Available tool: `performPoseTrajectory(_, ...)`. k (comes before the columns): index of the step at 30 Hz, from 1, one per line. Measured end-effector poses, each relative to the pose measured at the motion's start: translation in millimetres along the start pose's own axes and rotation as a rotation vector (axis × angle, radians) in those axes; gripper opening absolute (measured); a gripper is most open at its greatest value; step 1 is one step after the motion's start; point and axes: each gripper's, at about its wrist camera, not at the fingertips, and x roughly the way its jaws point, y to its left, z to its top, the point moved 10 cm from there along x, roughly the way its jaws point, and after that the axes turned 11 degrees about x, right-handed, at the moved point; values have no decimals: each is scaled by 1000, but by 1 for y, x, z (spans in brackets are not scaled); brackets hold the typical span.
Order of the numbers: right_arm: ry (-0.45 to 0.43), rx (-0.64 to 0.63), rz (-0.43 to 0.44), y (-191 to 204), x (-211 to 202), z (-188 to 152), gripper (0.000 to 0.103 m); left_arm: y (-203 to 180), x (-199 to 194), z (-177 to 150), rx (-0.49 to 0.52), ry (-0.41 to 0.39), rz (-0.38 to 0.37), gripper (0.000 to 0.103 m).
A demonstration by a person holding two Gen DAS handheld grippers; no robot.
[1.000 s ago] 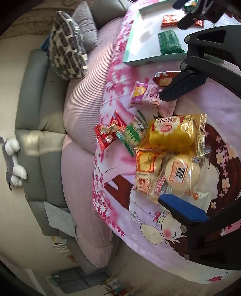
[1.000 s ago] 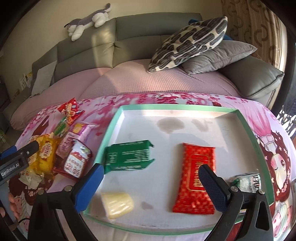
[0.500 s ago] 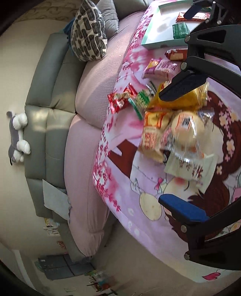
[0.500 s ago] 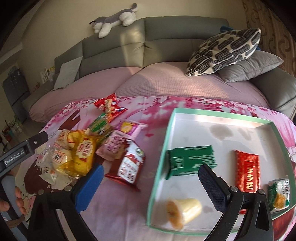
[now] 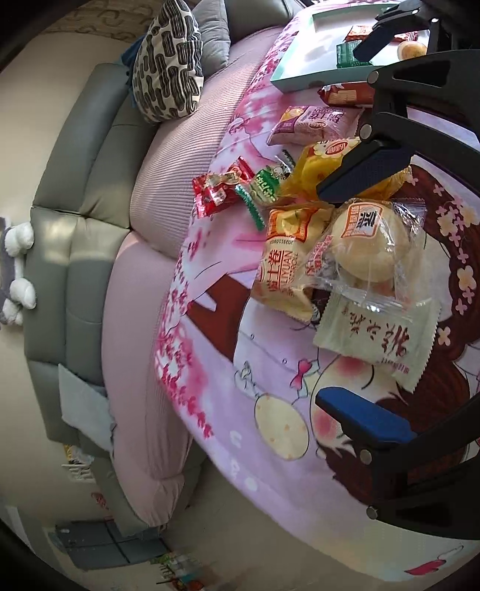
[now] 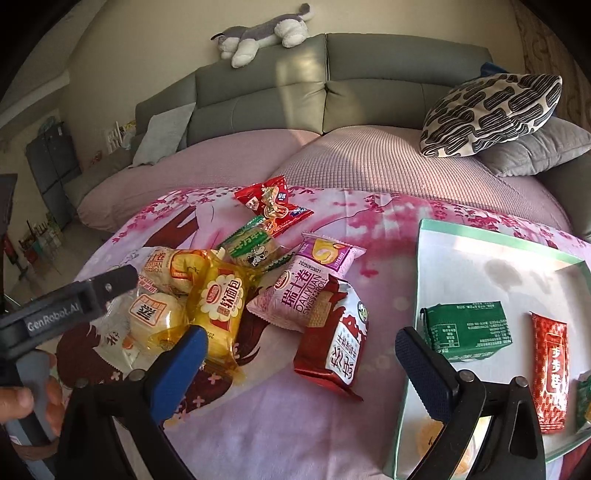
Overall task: Organize snacks
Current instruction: 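Grasp the clear bagged bun with left while right grasps the red wafer packet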
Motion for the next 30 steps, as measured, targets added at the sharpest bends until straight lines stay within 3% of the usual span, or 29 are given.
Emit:
performPoseTrajectory(8, 38, 34, -17, -7, 13, -4, 74, -16, 16, -6, 26, 42, -59, 99)
performPoseTrajectory(10, 53, 39, -26, -10, 16, -7, 66, -18, 19, -9, 27, 56, -67, 89)
performPoseTrajectory(15, 74, 43, -56, -16, 22, -12, 54, -21, 28, -18, 19, 91, -86, 78)
performPoseTrajectory(26, 88, 59, -85, -24, 27, -16, 46, -33, 32, -22, 11, 106, -116, 76)
performPoseTrajectory(28, 88, 61, -86, -24, 26, -16, 45, -37, 30, -21, 9, 103, -140, 63)
performPoseTrajectory(30, 89, 70, -81, -25, 25, -15, 43, -41, 29, -20, 10, 101, -154, 59)
